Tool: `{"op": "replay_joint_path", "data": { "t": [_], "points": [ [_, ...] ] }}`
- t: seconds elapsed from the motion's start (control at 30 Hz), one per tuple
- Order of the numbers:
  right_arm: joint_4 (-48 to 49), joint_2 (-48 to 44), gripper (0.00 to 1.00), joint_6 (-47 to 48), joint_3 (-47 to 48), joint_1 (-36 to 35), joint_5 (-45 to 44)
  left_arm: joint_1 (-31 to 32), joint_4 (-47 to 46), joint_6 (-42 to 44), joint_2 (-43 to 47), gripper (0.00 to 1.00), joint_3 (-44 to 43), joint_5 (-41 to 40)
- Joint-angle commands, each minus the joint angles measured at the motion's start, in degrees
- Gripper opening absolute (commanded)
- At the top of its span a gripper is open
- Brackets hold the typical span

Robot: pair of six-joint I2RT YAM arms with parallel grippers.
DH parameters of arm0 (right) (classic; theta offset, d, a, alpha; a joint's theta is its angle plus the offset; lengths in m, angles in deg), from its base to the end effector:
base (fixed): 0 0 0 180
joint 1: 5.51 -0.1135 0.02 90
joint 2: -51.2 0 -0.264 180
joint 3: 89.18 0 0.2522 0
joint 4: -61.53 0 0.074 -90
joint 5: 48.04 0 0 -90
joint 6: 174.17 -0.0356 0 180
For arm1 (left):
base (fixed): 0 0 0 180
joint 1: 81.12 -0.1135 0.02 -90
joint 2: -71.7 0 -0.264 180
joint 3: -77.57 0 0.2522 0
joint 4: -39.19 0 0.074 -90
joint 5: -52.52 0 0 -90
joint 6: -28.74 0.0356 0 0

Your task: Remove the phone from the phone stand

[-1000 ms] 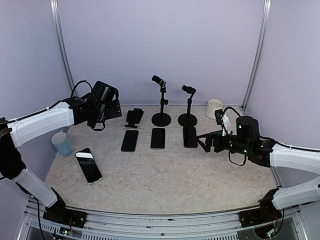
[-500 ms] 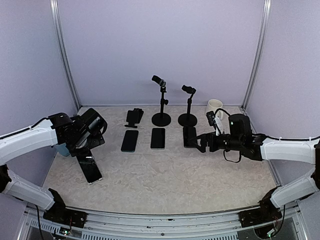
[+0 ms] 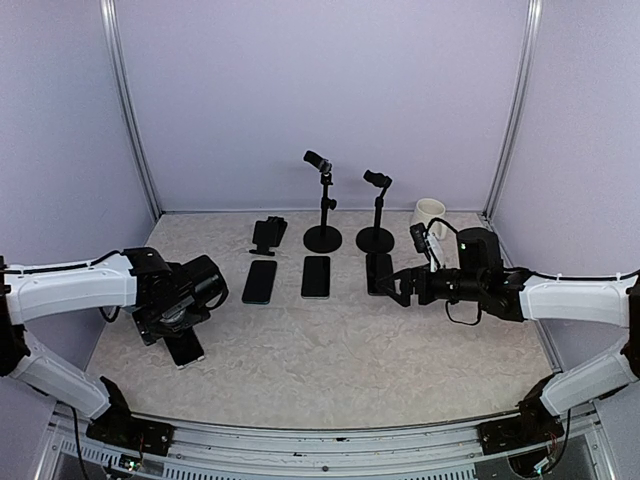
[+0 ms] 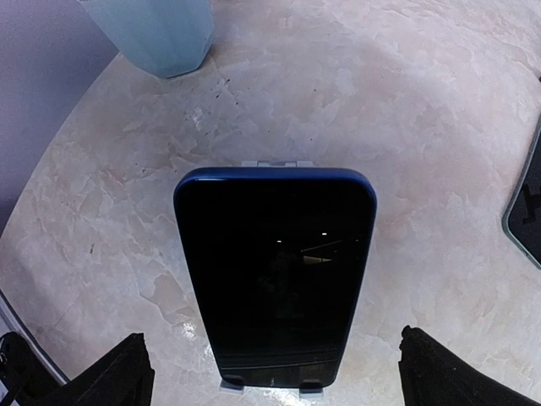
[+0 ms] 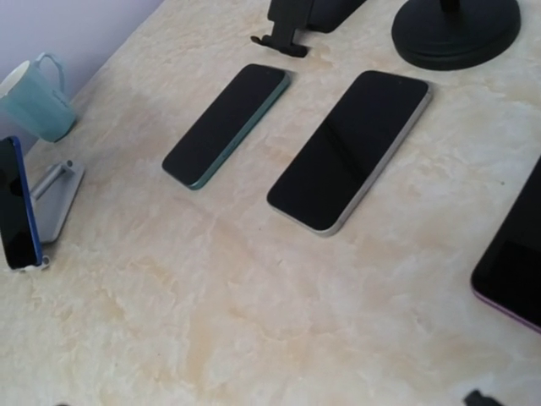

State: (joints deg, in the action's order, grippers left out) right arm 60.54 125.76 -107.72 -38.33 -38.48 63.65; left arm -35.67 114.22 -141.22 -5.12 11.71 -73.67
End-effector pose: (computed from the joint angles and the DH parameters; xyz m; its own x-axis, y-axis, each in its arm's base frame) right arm 0.2260 0.1623 0.2218 -0.6360 0.0300 -0.7711 -0.5817 0.6380 0.5046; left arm 0.1655 -0.1382 0.2201 -0.6598 -0.4626 -0.5922 -0.5939 0.8038 0.0338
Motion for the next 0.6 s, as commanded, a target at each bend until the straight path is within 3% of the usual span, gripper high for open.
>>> {"op": "replay_joint_path", "data": {
  "t": [0.0,0.57],
  "points": [
    [1.24,-1.33,1.0,-0.01,-0.68,0.63,0.66,0.33,-0.96,-0.31,-1.05,0.99,0.83,-0.1],
    [1.02,0.09,1.0,0.5,0.18,0.72,2.12,-3.33,-10.65,4.98,-1.85,0.95,7.8,2.08]
  ]
}}
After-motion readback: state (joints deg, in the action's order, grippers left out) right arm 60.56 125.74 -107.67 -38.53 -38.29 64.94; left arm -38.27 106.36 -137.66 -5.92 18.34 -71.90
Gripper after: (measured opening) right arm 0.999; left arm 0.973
